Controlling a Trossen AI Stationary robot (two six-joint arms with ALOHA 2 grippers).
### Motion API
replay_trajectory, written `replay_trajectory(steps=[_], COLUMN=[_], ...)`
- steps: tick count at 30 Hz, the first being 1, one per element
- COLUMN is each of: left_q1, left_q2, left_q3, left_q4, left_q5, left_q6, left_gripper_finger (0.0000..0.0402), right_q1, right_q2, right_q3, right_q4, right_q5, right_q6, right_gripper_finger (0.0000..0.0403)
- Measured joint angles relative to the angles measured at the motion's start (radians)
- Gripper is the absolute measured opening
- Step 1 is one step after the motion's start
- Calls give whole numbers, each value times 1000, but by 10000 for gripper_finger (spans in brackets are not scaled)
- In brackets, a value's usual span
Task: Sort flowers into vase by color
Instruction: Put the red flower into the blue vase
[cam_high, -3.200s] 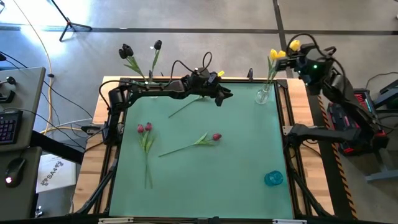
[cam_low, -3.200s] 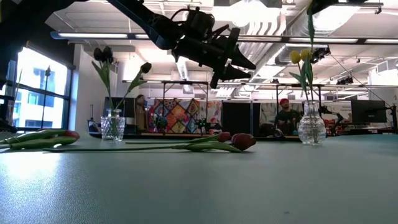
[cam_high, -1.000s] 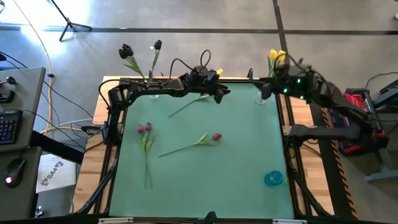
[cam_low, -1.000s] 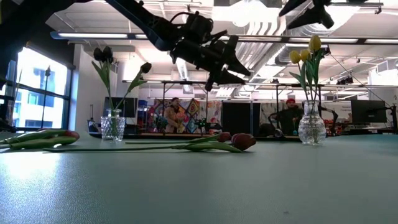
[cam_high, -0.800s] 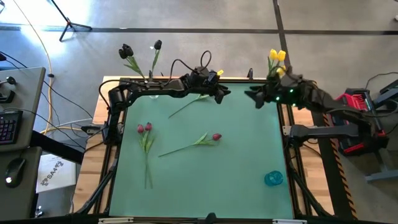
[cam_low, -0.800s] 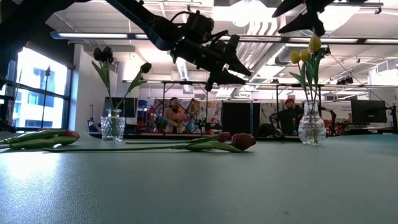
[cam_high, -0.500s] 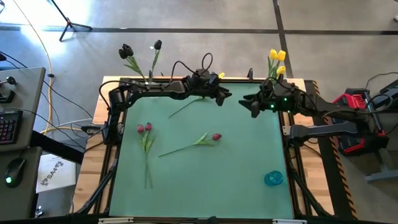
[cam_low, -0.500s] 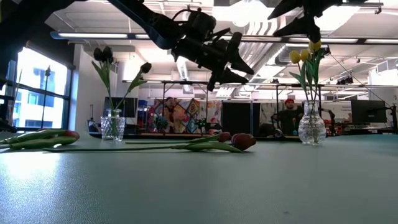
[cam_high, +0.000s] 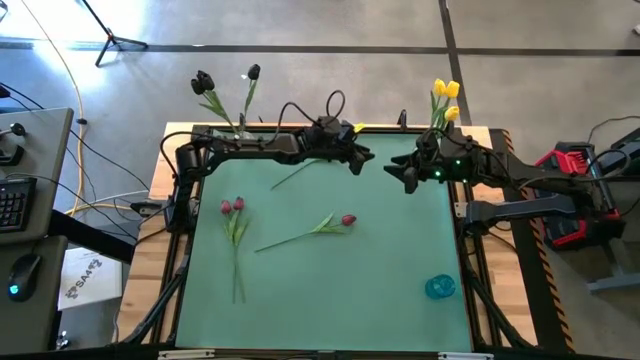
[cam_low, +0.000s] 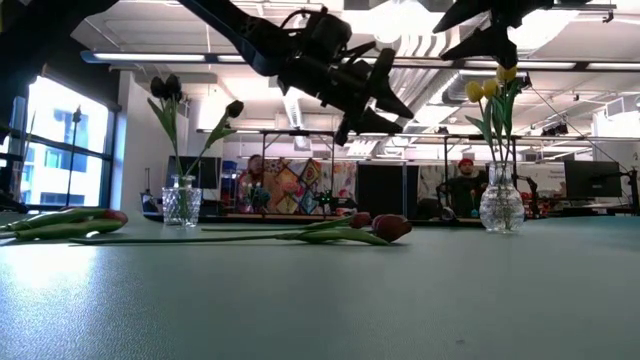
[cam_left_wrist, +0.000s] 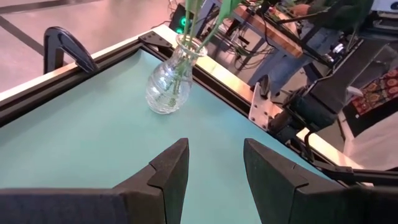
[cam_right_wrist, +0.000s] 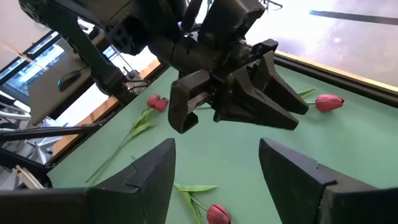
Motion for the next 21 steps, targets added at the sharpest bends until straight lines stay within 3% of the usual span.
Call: replay_trajectory(steps=[13, 21], left_q1=[-24, -28], left_q2=[0, 0], left_q3=[0, 0], left_q4=[-21, -49], left_q5=[-1, -2], left_q6=[-1, -1], left_gripper_finger=[142, 142], right_q1=[76, 135], right_q2=[7, 88], right_q3=[0, 0], right_q4=[8, 11], right_q5=[-5, 30], right_q6=[8, 12], right_gripper_finger=[220, 220])
